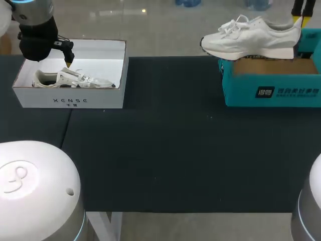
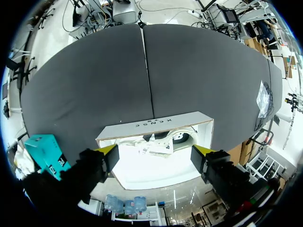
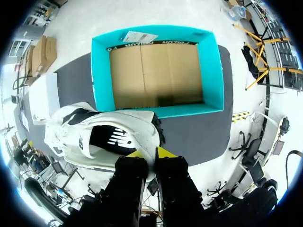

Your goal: Take the shoe out of the shoebox, open the shoe tongue, remove and reinsert the insole, then place the shoe into the shoebox

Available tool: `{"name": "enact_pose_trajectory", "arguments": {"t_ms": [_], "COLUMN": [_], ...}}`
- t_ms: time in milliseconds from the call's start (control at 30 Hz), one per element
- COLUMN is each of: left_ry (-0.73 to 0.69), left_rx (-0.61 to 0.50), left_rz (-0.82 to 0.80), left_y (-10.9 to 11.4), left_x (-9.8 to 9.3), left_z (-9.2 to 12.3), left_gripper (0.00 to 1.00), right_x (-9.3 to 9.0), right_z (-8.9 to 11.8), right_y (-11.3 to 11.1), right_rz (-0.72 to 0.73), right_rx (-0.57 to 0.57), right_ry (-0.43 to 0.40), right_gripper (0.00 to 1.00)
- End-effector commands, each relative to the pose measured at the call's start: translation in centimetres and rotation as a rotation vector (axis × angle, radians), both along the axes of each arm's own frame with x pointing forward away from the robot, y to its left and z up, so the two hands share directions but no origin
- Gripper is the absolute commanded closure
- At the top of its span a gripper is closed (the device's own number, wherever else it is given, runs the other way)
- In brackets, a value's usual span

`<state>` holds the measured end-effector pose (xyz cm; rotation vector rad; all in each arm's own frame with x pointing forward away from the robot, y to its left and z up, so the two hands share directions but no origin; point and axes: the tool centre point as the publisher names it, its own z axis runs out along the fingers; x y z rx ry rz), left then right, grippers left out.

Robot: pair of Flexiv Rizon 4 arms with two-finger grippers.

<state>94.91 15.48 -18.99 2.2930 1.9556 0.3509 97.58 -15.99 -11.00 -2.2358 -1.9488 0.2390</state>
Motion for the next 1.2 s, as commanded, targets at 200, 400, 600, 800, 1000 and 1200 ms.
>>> {"name": "enact_pose_trajectory", "arguments": {"t_ms": [200, 400, 600, 800, 1000, 1200], "left_ry": [-0.003, -0.003, -0.003, -0.003, -0.003, -0.003], "left_rx": [0.001, 0.001, 0.001, 0.001, 0.001, 0.001], "left_rz": [-0.001, -0.001, -0.001, -0.001, -0.001, -0.001], "left_y": [0.0, 0.0, 0.0, 0.0, 0.0, 0.0], "left_x": [-0.1, -0.1, -0.1, -0.1, -0.1, -0.1], "left_z": [0.0, 0.0, 0.0, 0.0, 0.0, 0.0], "left_gripper": [0.00, 0.00, 0.00, 0.00, 0.00, 0.00], "right_x": [-11.8, -14.5, -16.7, -18.1, -18.2, -18.2], "right_z": [1.6, 0.5, -0.8, -2.3, -2.5, -2.5], "right_y": [6.2, 8.6, 11.2, 13.1, 13.2, 13.2], "right_rz": [0.033, 0.022, 0.019, 0.018, 0.009, 0.009], "right_rx": [-0.103, -0.086, -0.048, 0.023, 0.034, 0.034], "right_ry": [-0.639, -0.678, -0.693, -0.700, -0.679, -0.679], "right_gripper": [1.00, 1.00, 1.00, 1.00, 1.00, 1.00]}}
